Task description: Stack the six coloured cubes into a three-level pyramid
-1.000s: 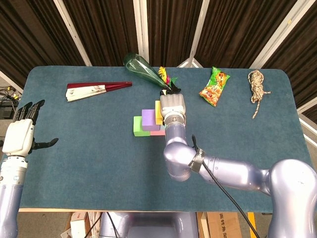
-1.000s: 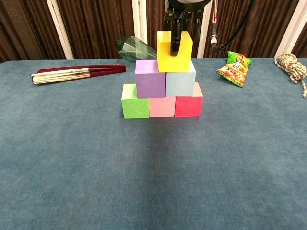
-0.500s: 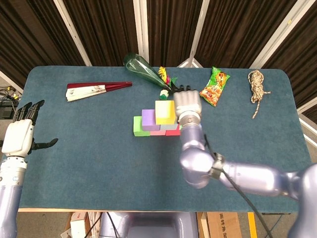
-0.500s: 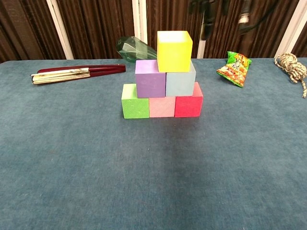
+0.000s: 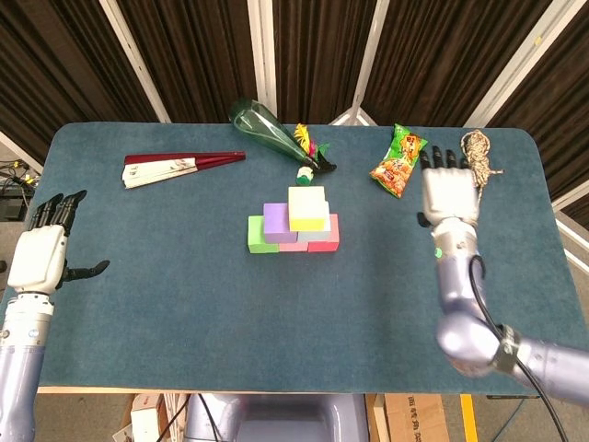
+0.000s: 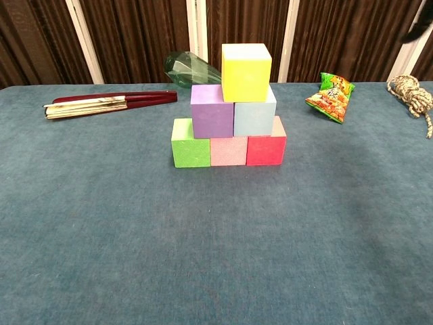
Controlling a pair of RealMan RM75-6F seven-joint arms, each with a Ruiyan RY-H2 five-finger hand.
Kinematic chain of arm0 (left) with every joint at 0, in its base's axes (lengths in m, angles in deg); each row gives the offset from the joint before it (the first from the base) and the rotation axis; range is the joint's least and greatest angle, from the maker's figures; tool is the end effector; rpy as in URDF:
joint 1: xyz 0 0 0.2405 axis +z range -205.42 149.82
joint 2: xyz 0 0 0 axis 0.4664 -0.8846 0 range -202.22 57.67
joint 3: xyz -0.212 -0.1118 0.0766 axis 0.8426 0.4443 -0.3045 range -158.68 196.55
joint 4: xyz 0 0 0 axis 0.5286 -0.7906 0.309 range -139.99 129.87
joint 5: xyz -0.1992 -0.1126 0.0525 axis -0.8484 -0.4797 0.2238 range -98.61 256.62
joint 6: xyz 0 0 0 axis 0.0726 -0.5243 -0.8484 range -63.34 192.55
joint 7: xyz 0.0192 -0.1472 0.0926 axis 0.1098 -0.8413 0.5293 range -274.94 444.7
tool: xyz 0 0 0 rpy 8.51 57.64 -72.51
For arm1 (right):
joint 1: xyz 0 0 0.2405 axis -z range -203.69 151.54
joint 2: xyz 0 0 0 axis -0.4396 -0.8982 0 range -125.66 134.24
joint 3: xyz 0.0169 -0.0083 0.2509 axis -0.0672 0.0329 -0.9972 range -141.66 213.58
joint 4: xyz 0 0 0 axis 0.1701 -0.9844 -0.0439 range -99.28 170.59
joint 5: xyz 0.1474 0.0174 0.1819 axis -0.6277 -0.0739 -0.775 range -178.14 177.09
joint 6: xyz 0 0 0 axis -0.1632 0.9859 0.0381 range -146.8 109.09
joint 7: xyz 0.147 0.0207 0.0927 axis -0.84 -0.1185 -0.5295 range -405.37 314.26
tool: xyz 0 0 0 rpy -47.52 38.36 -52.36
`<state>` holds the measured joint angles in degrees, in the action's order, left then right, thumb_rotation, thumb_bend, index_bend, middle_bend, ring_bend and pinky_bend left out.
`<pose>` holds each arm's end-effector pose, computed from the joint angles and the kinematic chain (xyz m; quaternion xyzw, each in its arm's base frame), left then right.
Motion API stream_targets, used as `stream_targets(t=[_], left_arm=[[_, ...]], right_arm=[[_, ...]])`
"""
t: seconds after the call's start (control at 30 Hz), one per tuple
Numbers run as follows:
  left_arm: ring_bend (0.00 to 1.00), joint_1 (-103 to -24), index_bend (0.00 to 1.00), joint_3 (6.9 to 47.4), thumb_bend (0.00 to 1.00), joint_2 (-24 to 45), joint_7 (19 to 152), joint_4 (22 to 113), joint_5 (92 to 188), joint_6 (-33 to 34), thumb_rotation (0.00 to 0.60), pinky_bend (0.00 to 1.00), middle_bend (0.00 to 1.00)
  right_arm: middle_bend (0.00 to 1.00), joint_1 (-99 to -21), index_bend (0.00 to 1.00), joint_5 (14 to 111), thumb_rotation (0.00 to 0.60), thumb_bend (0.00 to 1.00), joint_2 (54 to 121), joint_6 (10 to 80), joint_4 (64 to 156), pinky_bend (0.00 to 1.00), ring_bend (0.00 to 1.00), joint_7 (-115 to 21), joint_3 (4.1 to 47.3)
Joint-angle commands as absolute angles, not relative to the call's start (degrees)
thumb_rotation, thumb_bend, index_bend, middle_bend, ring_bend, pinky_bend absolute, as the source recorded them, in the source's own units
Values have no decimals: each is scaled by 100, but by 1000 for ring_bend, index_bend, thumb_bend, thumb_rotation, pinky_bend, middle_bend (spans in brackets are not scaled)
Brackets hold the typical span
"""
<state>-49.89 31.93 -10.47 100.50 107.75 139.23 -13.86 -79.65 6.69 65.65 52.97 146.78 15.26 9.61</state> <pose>-0.2113 0.3106 0.1347 -0.5471 -0.4346 -0.4251 0.5754 -0.1057 -0.4209 0.1339 0.6227 -0.3915 0.2157 0.6422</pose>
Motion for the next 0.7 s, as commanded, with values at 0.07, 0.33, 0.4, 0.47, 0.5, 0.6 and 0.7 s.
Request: stream_targets(t=[0.07,0.33,0.4,0.47,0.5,0.6,0.7], left_arm=[[15,-4943,0,3024,37,-788,10044,10526,14233,-1470,600,10,71],[0,-4432,0,2352,37,-99,9765,9440,15091,-1961,600,5,45],[0,-4382,0,2324,37,-53,9683,9274,15120,-1959,600,0,34],[0,-4362,0,2333,37,-30,9640,9146,15104,-1916,600,0,24],[0,-4361,0,2351,37,-21,9623,9099,15093,-1893,600,0,21],[0,-4353,0,2389,37,-8,9612,9014,15085,-1851,600,0,19],[0,-4334,0,2413,37,-8,9594,8992,15087,-1829,600,0,19]], right_arm=[[0,-5978,0,3813,600,295,6651,5509,14789,115,0,-960,2346],[0,-4917,0,5952,600,294,7174,5859,13482,112,0,-2794,3246],[0,-4823,0,6122,600,294,7279,5862,13242,112,0,-2990,3313],[0,-4758,0,6207,600,294,7371,5815,13042,112,0,-3122,3348],[0,-4739,0,6220,600,294,7407,5785,12973,112,0,-3170,3342],[0,-4707,0,6256,600,295,7488,5698,12849,112,0,-3283,3302],[0,-4689,0,6289,600,294,7540,5625,12767,112,0,-3283,3293]])
